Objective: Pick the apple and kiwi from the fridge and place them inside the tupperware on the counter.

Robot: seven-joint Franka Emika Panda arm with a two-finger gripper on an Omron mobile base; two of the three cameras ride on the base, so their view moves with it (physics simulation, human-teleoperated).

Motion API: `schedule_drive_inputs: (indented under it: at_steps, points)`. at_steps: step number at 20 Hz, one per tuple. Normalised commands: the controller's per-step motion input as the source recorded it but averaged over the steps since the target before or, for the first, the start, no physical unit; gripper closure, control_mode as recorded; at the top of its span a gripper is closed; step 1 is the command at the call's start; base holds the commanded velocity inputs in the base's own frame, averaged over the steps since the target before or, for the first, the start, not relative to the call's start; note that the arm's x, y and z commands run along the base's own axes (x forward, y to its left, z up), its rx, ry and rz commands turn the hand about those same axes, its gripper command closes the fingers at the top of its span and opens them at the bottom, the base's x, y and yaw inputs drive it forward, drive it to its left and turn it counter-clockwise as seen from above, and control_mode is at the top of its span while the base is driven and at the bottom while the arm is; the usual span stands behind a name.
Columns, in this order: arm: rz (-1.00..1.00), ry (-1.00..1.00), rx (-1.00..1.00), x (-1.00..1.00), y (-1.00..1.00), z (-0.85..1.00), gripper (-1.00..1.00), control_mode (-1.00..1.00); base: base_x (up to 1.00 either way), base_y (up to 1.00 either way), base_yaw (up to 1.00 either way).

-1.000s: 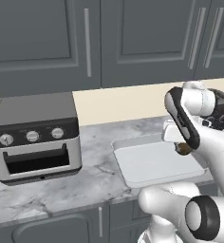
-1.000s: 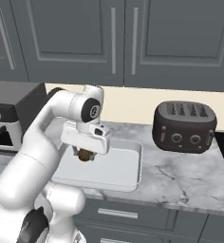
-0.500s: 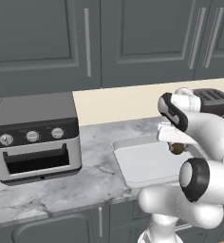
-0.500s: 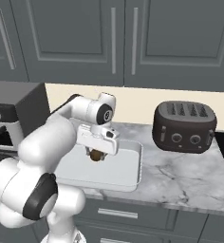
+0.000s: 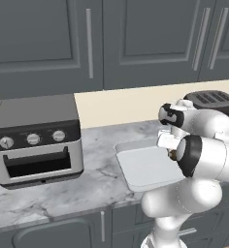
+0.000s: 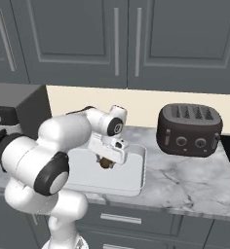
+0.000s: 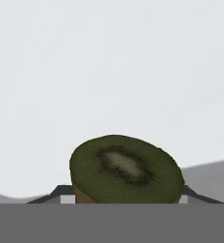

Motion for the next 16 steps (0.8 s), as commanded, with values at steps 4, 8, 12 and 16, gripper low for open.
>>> schedule_drive_inputs:
  at_steps: [4,8,12,16]
  points:
    - [-0.16,-0.12,-0.01,0.23,0.00,-0.47,1.00,-1.00,0.00,0.00,0.00]
    - [-0.22,-0.32,-0.08,0.17,0.00,-0.31,1.00,-1.00,0.00,0.00,0.00]
    - [-0.23,-0.52,-0.20,0.13,0.00,-0.30,1.00,-1.00,0.00,0.00,0.00]
    - [-0.15,0.01,-0.01,0.26,0.00,-0.14,1.00,-1.00,0.00,0.00,0.00]
